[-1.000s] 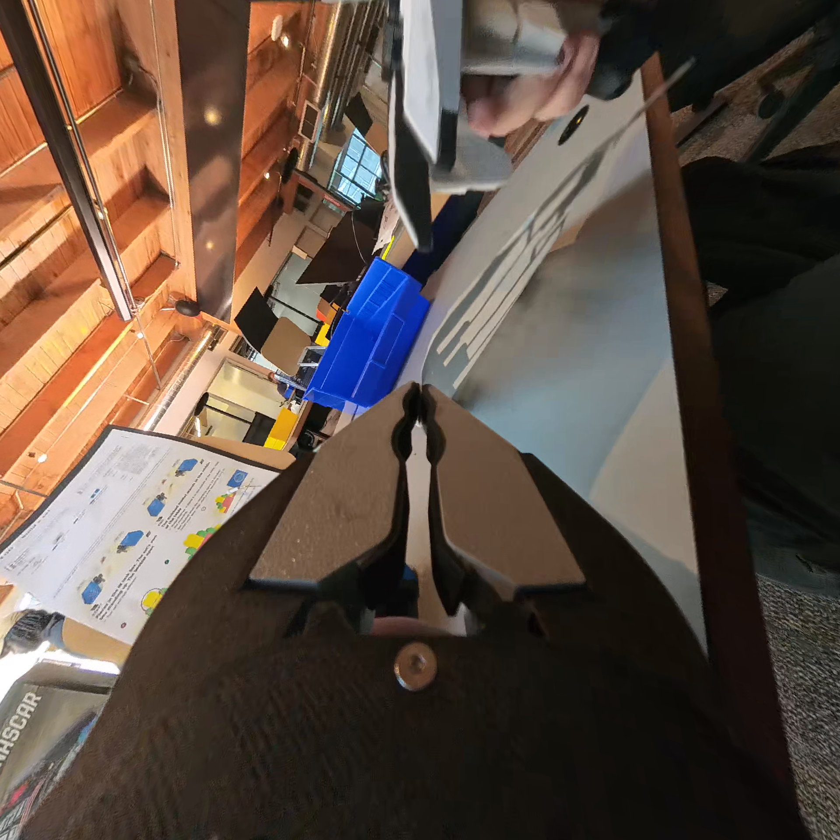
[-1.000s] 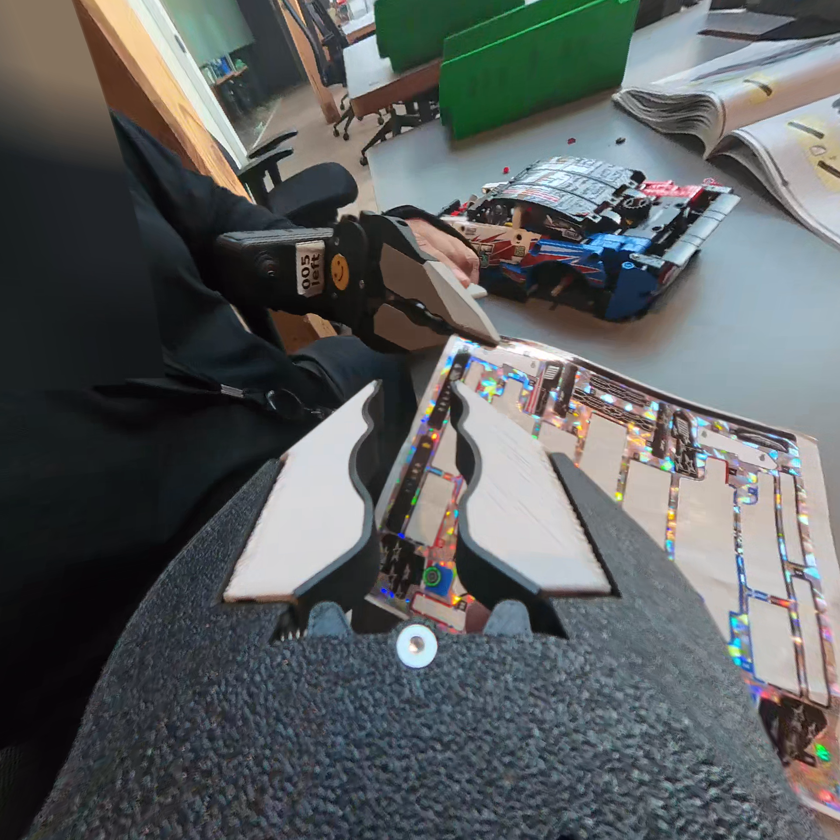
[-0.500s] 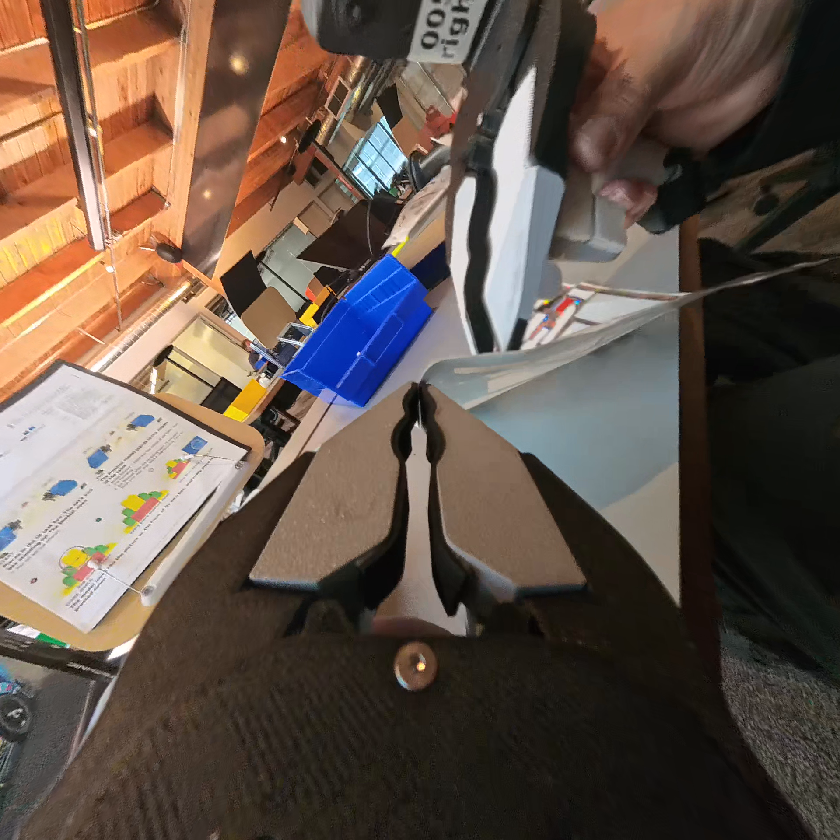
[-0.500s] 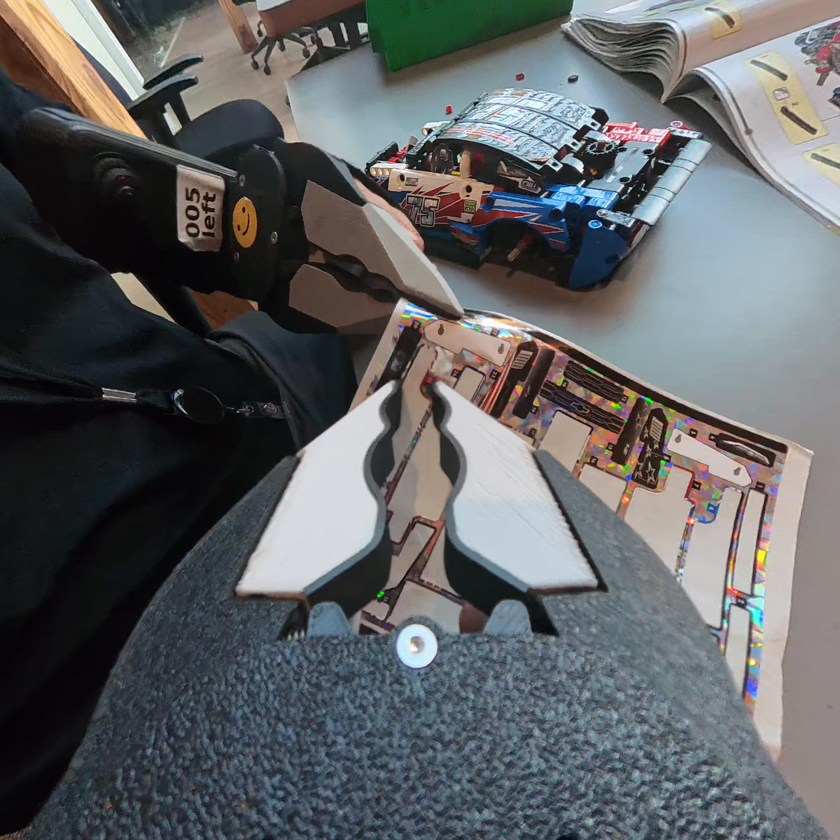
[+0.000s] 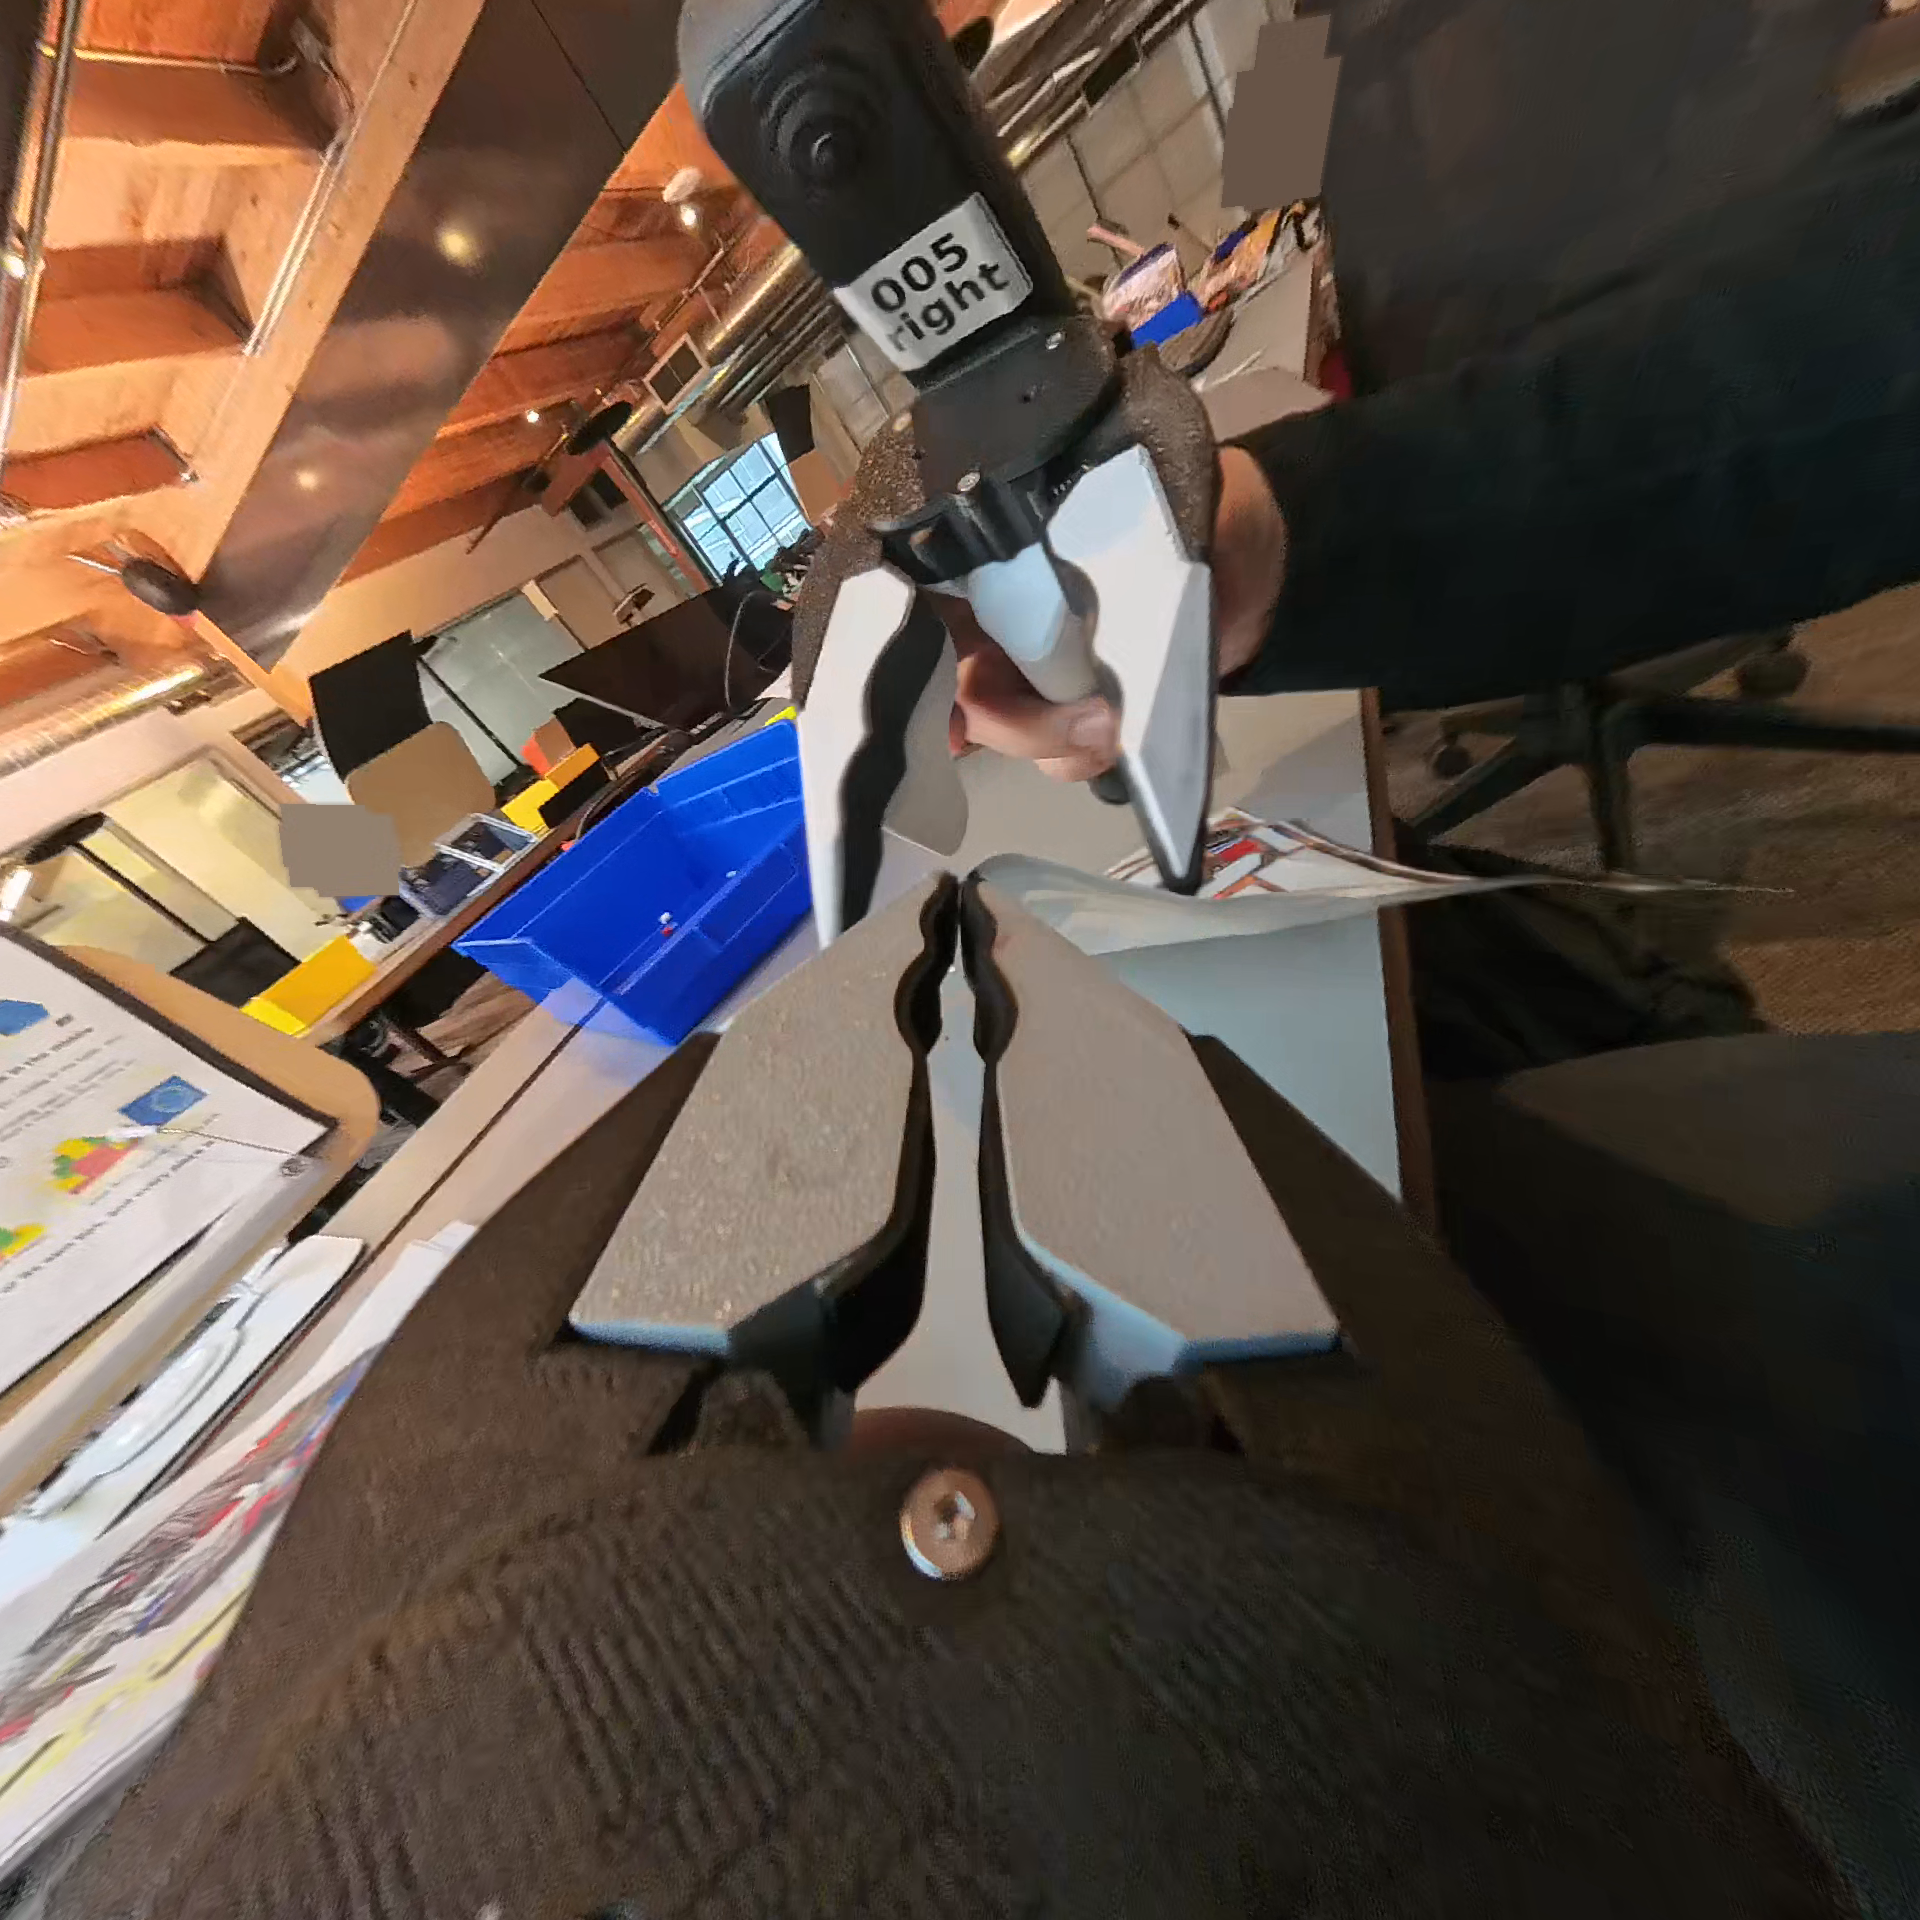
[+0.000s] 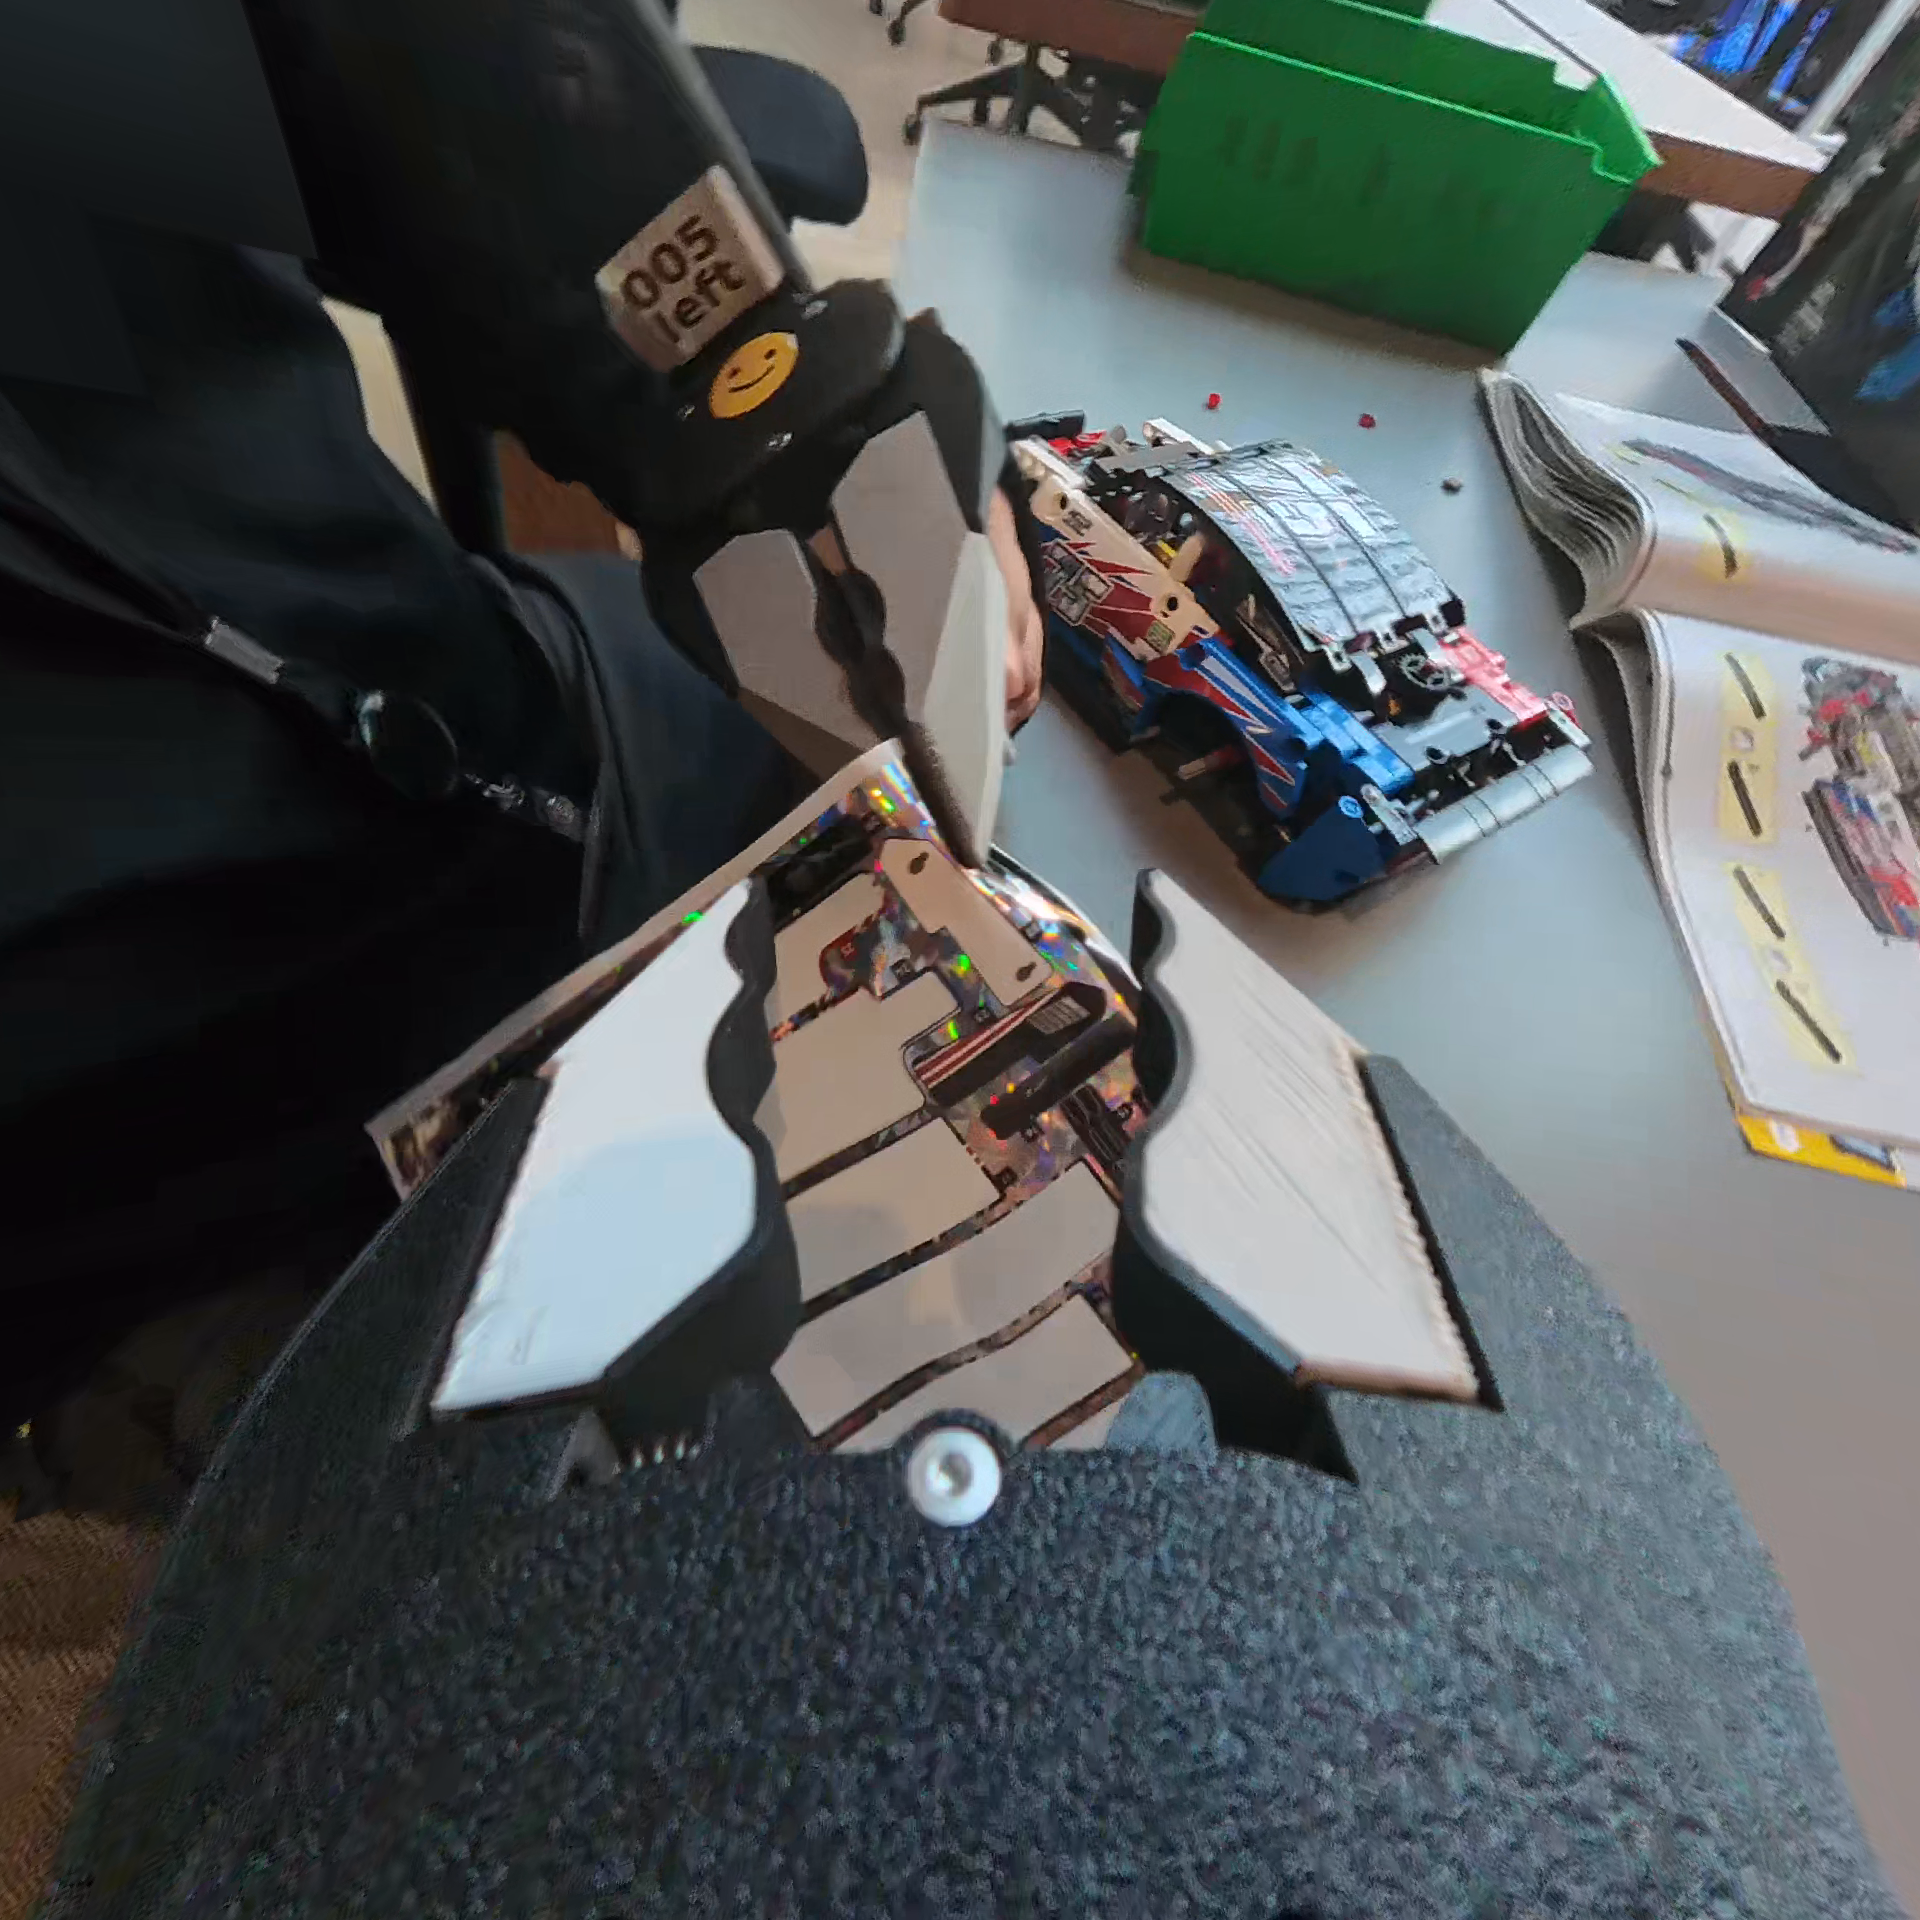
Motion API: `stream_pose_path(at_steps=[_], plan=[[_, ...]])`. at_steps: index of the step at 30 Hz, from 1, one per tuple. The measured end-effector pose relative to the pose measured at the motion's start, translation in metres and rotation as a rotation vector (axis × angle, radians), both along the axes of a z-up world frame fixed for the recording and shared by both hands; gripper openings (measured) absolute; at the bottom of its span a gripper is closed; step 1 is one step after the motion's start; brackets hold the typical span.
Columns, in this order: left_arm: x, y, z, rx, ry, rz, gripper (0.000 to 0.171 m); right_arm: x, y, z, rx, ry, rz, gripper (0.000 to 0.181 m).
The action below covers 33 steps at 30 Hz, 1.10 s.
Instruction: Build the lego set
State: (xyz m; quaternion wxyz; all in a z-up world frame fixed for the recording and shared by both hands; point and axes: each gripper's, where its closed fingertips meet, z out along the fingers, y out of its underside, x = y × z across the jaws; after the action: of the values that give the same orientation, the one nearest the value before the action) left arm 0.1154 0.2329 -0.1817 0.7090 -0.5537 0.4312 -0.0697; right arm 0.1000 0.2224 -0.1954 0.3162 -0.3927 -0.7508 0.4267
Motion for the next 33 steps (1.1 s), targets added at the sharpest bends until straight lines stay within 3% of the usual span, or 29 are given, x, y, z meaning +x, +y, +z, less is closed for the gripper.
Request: stream_pose_path(at_steps=[4, 8, 16, 18, 24, 33], plan=[[0.001, 0.000, 0.001, -0.041, -0.038, -0.026, 0.000, 0.004, -0.002, -0.008, 0.030, -0.080, 0.070, 0.043], [0.000, 0.004, -0.003, -0.074, -0.038, -0.010, 0.000, 0.004, 0.003, -0.010, 0.001, -0.103, 0.054, 0.032], [-0.004, 0.003, -0.008, -0.007, 0.102, 0.045, 0.000, 0.006, 0.006, -0.021, -0.113, -0.188, 0.052, 0.029], [-0.006, 0.001, -0.005, 0.021, 0.143, 0.055, 0.007, 0.007, 0.007, -0.022, -0.149, -0.200, 0.058, 0.029], [-0.004, 0.002, -0.008, 0.188, 0.414, 0.054, 0.008, 0.008, 0.005, -0.017, -0.212, -0.188, 0.076, 0.027], [0.004, 0.000, -0.003, 0.267, 0.532, 0.000, 0.016, 0.014, 0.000, -0.017, -0.304, -0.233, 0.113, 0.026]])
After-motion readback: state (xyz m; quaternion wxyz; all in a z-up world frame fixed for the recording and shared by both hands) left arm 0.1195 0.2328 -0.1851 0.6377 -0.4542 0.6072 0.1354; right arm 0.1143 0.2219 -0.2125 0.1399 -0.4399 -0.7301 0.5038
